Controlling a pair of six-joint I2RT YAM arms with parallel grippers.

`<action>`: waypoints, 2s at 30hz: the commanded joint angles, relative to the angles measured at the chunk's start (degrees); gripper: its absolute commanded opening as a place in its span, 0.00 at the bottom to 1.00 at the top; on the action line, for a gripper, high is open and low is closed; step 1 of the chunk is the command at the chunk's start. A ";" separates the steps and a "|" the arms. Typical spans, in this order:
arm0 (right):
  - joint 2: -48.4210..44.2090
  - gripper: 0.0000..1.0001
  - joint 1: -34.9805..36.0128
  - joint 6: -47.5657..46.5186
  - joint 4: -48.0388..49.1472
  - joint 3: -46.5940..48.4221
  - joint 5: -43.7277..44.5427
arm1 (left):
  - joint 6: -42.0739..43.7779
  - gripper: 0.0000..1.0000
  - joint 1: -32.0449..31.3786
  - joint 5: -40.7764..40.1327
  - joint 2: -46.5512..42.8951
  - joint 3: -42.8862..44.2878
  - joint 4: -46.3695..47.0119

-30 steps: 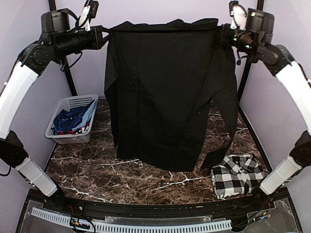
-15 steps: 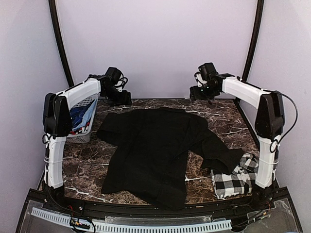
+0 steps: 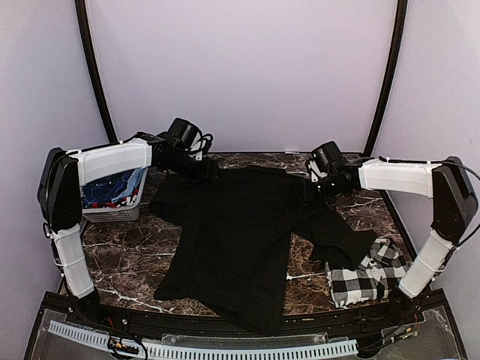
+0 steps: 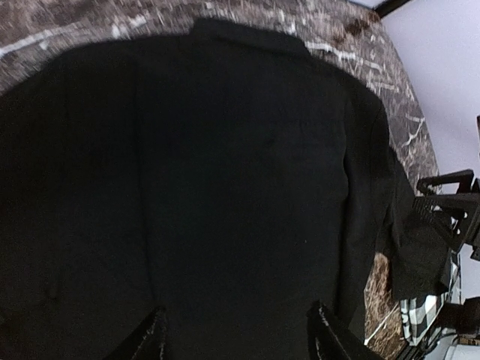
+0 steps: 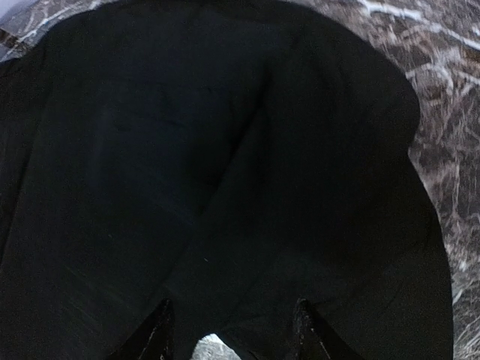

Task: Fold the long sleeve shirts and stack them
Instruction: Flatten out the crumpled shirt at the center of the board, then move the flattened shirt to the center of the board.

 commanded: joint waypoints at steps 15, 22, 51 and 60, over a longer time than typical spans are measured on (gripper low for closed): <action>5.85 0.34 -4.39 7.24 10.60 -8.69 -1.40 | -6.12 0.57 -0.09 -2.86 11.11 -6.87 4.78; 11.83 0.31 -7.41 5.04 9.57 -4.29 0.50 | -5.91 0.56 4.31 -4.07 14.65 -5.16 5.14; 25.03 0.49 -9.97 -7.73 -5.22 28.88 3.16 | 3.87 0.67 8.17 -1.81 29.08 33.48 -13.21; 17.64 0.36 0.35 -0.87 3.09 14.08 -3.44 | -1.24 0.65 4.69 -2.27 12.65 9.83 -4.98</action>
